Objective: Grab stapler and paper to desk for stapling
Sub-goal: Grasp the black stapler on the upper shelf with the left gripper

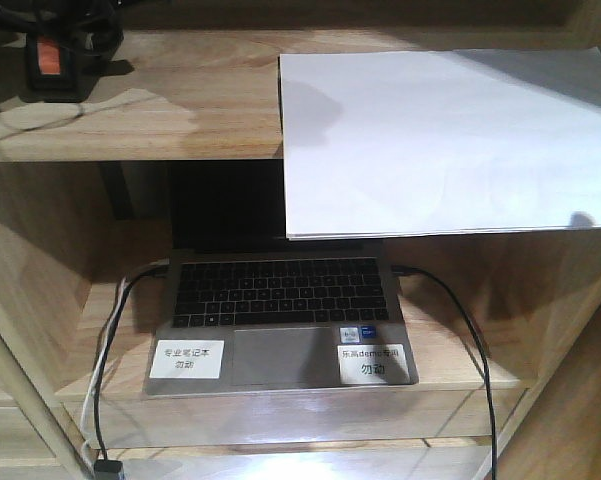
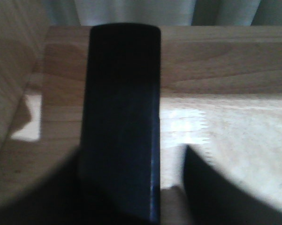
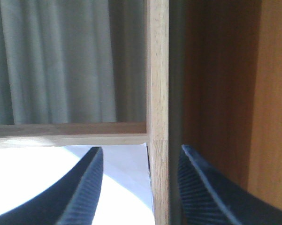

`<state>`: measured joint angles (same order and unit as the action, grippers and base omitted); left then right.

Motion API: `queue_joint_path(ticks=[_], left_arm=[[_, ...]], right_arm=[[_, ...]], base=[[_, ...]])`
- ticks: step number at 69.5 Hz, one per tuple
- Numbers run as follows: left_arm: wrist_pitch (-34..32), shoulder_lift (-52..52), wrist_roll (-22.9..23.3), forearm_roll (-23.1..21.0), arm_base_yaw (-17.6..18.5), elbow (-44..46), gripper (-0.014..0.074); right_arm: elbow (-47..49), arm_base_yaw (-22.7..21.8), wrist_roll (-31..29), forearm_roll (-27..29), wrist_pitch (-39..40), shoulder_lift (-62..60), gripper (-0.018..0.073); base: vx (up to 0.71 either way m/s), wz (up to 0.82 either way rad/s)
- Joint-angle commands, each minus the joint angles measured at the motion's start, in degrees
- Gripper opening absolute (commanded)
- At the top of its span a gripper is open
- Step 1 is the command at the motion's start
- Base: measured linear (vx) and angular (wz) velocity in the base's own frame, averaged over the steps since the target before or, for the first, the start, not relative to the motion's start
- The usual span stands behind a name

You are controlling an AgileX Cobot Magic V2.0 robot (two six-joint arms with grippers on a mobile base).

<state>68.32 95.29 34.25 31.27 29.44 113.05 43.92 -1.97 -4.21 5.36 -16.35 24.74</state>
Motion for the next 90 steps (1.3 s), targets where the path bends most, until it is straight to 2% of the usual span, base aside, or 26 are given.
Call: queue_joint_path(ticks=[1,4,27,35,46,59,68,80,87,90], left_arm=[[-2.0,-2.2,0.1,1.5,0.0,1.5,0.0065],[-1.8,-2.2,0.0,1.5,0.0,1.5,-0.0009],[-4.2,-5.3,-2.9,1.7,0.2,1.5,-0.0008],[-4.2,-7.9,-3.8,1.8,1.4,0.7,-0.0008],[-10.9,-13.9,-4.0,0.8,3.0,-6.3,-0.0008],[-20.5,-23.5,-4.6,-5.5,3.2,-18.7,-0.0008],[-24.8,-30.4,-7.7,-10.2,3.2,-26.3,-0.0008],[-27.1,-38.1,-14.3,-15.5,3.2,-33.6,-0.0008],[-27.2,-41.8,-19.8,-20.0,3.2,-36.8,-0.0008],[-27.2,-43.5,-23.6,-22.6,3.2,-38.0,-0.0008]], right_arm=[[1.7,-0.2,-0.3,0.1,4.0,1.0,0.0346],[1.7,-0.2,-0.3,0.1,4.0,1.0,0.0346],[1.7,-0.2,-0.3,0.1,4.0,1.0,0.0346],[1.7,-0.2,-0.3,0.1,4.0,1.0,0.0346],[1.7,-0.2,-0.3,0.1,4.0,1.0,0.0346],[1.7,-0.2,-0.3,0.1,4.0,1.0,0.0346],[1.7,-0.2,-0.3,0.1,4.0,1.0,0.0346],[1.7,-0.2,-0.3,0.1,4.0,1.0,0.0346],[1.7,-0.2,-0.3,0.1,4.0,1.0,0.0346],[1.7,-0.2,-0.3,0.1,4.0,1.0,0.0346]], base=[[0.0,0.0],[0.0,0.0],[0.0,0.0],[0.0,0.0],[0.0,0.0],[0.0,0.0],[0.0,0.0],[0.0,0.0],[0.0,0.0],[0.0,0.0]])
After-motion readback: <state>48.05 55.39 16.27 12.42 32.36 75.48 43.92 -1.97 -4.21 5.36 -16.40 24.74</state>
